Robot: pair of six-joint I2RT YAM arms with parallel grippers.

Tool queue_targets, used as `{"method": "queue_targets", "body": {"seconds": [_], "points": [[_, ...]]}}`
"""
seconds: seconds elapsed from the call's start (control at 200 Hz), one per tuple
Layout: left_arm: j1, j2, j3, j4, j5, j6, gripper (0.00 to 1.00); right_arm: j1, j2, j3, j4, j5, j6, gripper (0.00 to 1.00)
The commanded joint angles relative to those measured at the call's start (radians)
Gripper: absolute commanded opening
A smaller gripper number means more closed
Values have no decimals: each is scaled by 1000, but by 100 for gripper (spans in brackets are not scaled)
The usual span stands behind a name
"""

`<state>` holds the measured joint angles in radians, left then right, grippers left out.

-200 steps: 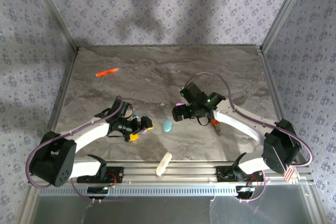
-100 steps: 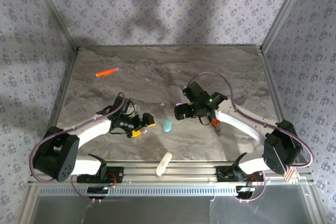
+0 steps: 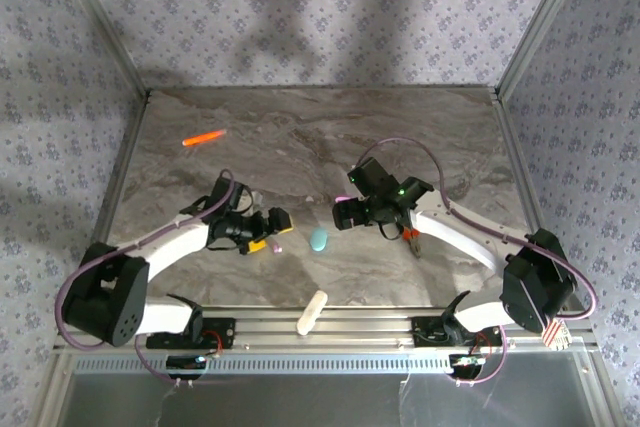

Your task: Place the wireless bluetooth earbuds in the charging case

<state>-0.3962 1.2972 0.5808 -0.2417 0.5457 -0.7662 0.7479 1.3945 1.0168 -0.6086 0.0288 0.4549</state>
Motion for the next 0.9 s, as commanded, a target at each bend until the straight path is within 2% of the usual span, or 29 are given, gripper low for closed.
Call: {"method": "queue_targets", "body": {"seconds": [0.0, 0.19, 0.35, 0.705, 0.894], "points": [[63, -93, 0, -89, -41, 47, 100, 44, 29, 57, -59, 47, 6, 82], [232, -241, -11, -203, -40, 109, 100, 149, 163, 212, -175, 167, 71, 76], [400, -318, -53, -205, 29, 122, 100, 243, 297, 358, -257, 218, 120, 70], [643, -371, -180, -90, 156, 59, 100, 404, 623, 741, -461, 276, 161, 49], [700, -363, -201, -89, 137, 45, 100, 455, 783, 941, -562, 276, 165, 44]]}}
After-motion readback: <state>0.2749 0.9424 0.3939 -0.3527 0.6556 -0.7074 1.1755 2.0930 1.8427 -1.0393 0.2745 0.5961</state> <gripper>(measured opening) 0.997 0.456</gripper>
